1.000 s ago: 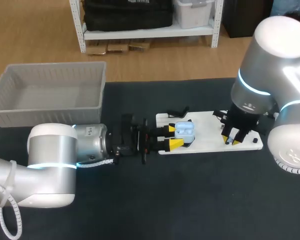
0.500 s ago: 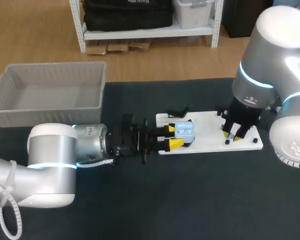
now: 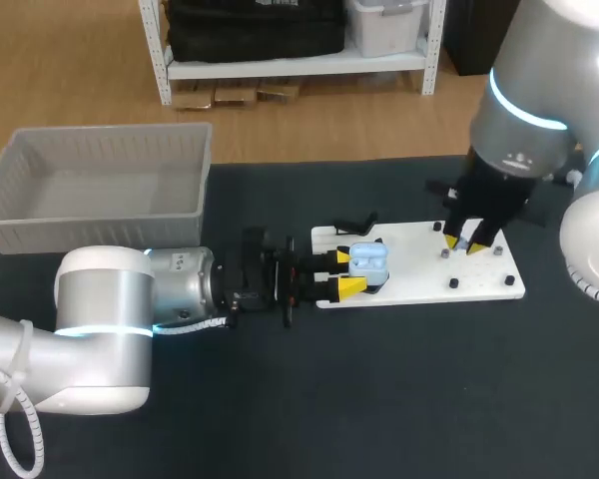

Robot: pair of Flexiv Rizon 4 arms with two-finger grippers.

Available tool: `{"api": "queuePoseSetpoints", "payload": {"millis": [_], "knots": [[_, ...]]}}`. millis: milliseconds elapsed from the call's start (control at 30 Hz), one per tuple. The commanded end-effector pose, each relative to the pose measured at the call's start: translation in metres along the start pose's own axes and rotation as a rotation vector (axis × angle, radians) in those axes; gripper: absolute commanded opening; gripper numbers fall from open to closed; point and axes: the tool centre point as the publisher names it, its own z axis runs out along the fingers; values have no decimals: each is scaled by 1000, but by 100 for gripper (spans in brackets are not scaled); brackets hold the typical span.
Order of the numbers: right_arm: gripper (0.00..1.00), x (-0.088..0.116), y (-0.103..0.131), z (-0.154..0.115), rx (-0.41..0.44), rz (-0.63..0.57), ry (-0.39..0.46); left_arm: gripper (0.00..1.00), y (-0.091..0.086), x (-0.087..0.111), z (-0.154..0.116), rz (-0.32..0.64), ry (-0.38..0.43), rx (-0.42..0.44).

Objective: Pick up each earbud case from the left stands, insert the matching earbuds, close the lid, and place the case in the box.

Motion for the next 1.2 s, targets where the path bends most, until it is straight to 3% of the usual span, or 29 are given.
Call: {"api": "queuePoseSetpoints", "payload": {"millis": [33,300,533,1200], "knots": [[0,14,4,-33,20,-44,-11,0,-1,0,0,1,-2,-4],[0,36,28,-61,3,-232,87,0,-1,0,0,1,-2,-4],[0,49,58,-67,-7,-288,78,0,-1,0,0,1,-2,-4],[0,48,60,-66,12,-300,73,0,-1,0,0,1,-2,-4]]}}
